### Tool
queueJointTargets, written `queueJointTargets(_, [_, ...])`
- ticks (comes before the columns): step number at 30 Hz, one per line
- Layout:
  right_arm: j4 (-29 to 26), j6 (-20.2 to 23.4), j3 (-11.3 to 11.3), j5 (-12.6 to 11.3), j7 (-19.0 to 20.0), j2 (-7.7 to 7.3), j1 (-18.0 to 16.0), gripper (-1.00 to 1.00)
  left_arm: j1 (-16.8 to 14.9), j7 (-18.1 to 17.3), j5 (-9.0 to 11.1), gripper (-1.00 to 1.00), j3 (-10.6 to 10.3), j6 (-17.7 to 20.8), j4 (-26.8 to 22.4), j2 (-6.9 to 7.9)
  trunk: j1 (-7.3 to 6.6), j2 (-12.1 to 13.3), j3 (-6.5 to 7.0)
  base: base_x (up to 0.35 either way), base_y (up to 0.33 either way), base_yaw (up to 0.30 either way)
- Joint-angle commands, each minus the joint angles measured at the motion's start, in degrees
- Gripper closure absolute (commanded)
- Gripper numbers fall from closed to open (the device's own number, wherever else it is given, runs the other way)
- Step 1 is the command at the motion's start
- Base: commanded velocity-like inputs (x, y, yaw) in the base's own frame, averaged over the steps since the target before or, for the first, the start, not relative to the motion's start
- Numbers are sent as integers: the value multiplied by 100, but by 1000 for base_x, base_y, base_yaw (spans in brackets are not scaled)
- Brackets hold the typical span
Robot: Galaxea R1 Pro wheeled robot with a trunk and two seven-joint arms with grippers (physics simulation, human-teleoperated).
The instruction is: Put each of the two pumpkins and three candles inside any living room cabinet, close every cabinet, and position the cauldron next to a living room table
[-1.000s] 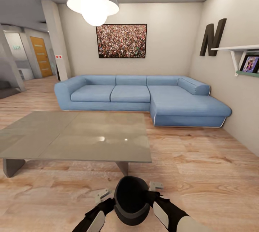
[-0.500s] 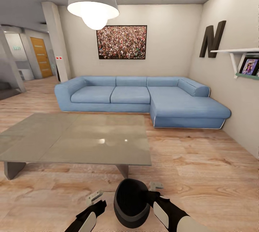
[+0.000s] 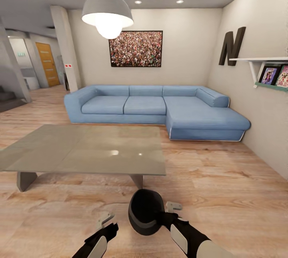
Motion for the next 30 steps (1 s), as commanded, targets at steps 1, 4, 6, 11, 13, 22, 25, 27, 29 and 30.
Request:
queueJointTargets(1, [-8, 21, 36, -34, -19, -3, -3, -100, -2, 46, 39, -100, -26, 14, -11, 4, -26, 39, 13, -173, 0, 0])
queueJointTargets(4, [-8, 21, 36, -36, -27, -3, -3, -100, -2, 45, 39, -100, -23, 14, -11, 4, -92, 159, 67, -76, 0, 0])
queueJointTargets(6, [-8, 21, 36, -35, -28, -3, -3, -100, -2, 43, 39, -100, -23, 14, -11, 4, -136, 239, 103, -26, 0, 0])
queueJointTargets(11, [-8, 21, 39, -32, -34, 1, -3, -100, -2, 42, 32, -100, -24, 14, -11, 7, -245, 440, 204, -7, 0, 49])
queueJointTargets(13, [-8, 21, 42, -31, -37, 3, -3, -100, -2, 42, 31, -100, -22, 14, -11, 8, -289, 520, 249, -1, 0, 185])
queueJointTargets(22, [-8, 20, 39, -30, -36, 1, -3, -100, -2, 37, 22, -100, -21, 14, -11, 13, -487, 881, 452, -153, 0, 231])
queueJointTargets(25, [-8, 17, 37, -32, -27, -2, -3, -100, -2, 37, 21, -100, -21, 14, -11, 13, -553, 1001, 525, -175, 0, 197])
queueJointTargets(27, [-8, 14, 36, -34, -23, -3, -3, -100, -2, 36, 21, -100, -21, 14, -11, 13, -597, 1081, 577, -66, 0, 96])
queueJointTargets(29, [-8, 13, 36, -37, -22, -3, -3, -100, -2, 33, 21, -100, -21, 14, -11, 13, -641, 1162, 630, -27, 0, 39])
queueJointTargets(30, [-8, 13, 36, -38, -22, -3, -3, -100, -2, 32, 21, -100, -21, 14, -11, 13, -663, 1202, 657, -11, 0, 16])
